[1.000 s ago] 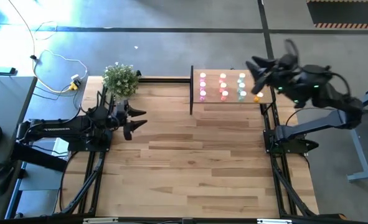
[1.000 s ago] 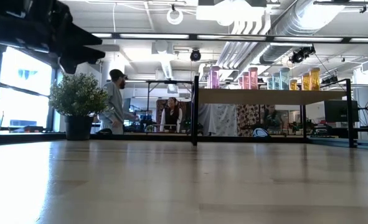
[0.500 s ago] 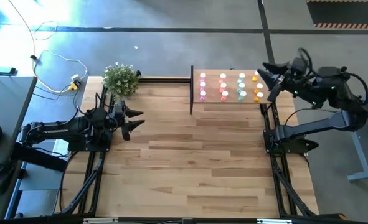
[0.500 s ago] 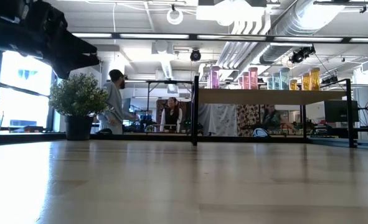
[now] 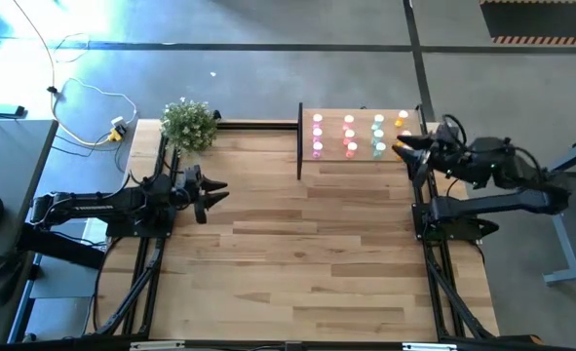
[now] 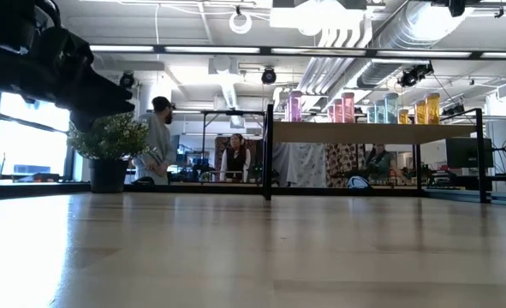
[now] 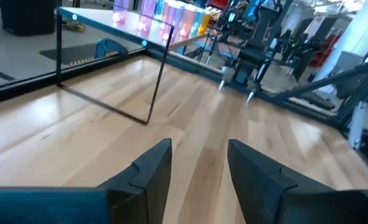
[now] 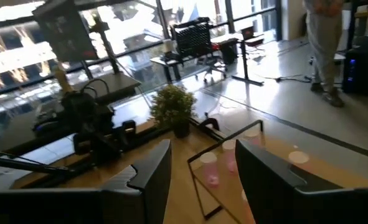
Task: Pick and place medicine bottles onto shelf by color
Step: Return to Home Position
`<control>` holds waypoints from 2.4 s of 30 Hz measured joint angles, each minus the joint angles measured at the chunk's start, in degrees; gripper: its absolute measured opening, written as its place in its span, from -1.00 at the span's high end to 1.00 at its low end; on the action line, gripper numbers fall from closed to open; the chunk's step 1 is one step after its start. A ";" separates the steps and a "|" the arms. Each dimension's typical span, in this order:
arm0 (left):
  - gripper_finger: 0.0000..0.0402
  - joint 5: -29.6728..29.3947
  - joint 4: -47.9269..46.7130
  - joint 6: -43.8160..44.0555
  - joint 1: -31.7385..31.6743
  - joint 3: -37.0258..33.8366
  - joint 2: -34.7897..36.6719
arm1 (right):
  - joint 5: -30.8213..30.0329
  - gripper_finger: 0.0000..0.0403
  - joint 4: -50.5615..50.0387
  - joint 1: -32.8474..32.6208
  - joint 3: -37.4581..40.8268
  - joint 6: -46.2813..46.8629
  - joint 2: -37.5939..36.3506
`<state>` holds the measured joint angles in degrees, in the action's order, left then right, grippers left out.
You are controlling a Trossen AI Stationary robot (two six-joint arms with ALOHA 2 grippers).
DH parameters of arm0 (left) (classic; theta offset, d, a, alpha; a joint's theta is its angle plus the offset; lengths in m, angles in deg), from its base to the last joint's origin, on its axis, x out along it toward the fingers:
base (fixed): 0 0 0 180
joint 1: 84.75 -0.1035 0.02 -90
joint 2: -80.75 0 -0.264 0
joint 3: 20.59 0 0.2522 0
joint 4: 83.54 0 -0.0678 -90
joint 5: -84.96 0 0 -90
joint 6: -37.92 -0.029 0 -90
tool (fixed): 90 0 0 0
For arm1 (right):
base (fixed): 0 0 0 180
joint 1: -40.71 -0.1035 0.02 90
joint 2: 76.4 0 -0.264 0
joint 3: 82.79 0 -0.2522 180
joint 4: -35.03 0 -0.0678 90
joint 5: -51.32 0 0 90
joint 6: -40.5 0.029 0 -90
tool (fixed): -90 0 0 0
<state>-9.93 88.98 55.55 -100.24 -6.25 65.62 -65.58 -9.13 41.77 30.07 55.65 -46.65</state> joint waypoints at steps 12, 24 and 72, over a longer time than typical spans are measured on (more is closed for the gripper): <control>0.29 -4.56 -4.35 -0.22 0.00 0.07 -0.08 | 4.77 0.16 21.97 0.00 25.30 -0.10 -14.53; 0.29 -4.51 -4.32 -0.24 0.00 0.07 -0.07 | 6.71 0.16 26.75 0.00 40.63 2.85 -25.94; 0.29 -4.73 -4.27 -0.24 0.01 0.09 -0.07 | 11.96 0.16 33.36 0.00 52.80 7.09 -28.23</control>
<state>-14.67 84.71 55.31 -100.22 -6.17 65.55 -53.62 24.23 41.77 82.87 62.74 -74.88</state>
